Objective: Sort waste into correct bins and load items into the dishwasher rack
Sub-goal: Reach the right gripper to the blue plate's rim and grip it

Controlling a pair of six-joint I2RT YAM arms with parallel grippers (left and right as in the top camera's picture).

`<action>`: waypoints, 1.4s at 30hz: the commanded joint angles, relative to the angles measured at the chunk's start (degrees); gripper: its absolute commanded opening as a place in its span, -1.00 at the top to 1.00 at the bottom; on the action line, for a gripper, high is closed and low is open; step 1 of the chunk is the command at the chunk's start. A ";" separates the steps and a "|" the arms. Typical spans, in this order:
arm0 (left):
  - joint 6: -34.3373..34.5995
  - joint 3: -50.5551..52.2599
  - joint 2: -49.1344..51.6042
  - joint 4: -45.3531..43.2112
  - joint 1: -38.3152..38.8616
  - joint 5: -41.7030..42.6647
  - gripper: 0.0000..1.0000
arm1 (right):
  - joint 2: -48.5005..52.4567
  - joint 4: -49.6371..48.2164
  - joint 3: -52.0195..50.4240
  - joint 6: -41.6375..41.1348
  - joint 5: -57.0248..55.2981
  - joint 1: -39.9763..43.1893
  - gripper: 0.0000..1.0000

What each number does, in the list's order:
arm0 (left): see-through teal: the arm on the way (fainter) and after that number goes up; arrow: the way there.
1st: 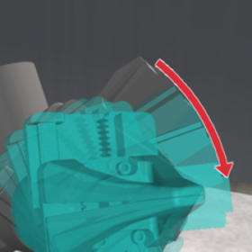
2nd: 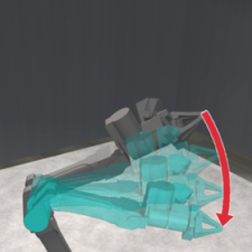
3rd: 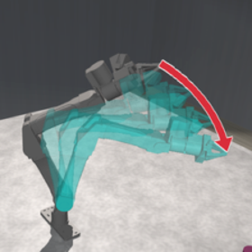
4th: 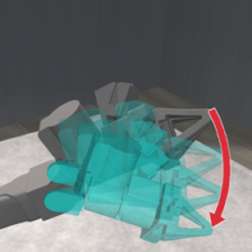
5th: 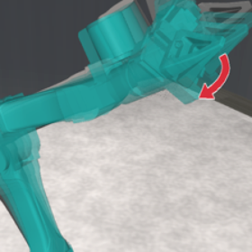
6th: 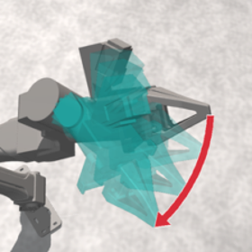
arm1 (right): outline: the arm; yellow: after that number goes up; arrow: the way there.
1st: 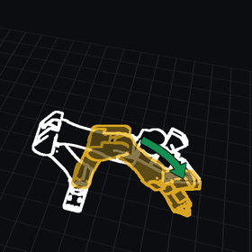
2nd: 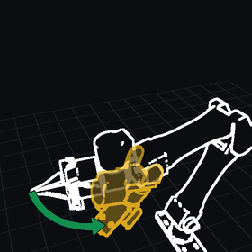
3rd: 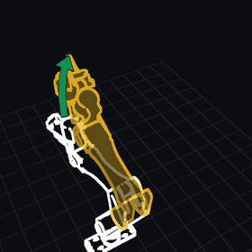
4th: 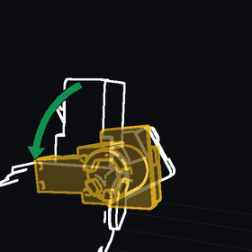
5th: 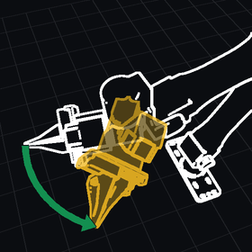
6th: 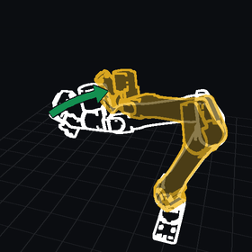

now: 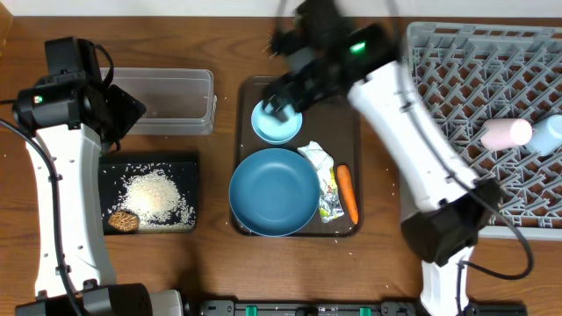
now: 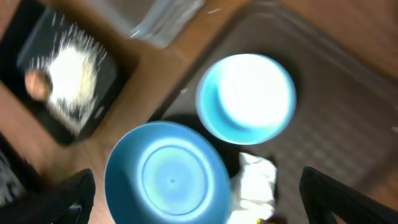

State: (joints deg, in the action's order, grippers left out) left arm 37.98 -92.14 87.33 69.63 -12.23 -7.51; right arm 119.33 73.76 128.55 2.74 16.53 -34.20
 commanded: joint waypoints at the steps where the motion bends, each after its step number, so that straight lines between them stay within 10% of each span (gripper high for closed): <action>1: 0.90 -0.72 -0.85 0.20 -0.13 -0.50 -0.96 | 1.42 2.40 -0.15 10.82 -1.99 -6.56 -0.98; 15: 0.92 -0.72 -0.85 0.20 -0.13 -0.50 -0.96 | 11.19 6.93 -2.80 16.59 -5.97 -22.58 -0.74; 42: 0.92 -0.72 -0.85 0.20 -0.13 -0.50 -0.96 | 11.98 2.16 -18.10 7.10 -2.12 -23.39 -0.29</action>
State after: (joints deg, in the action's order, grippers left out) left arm 37.95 -92.14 87.33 69.63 -12.23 -7.51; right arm 131.24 76.20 112.09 10.90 13.69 -57.25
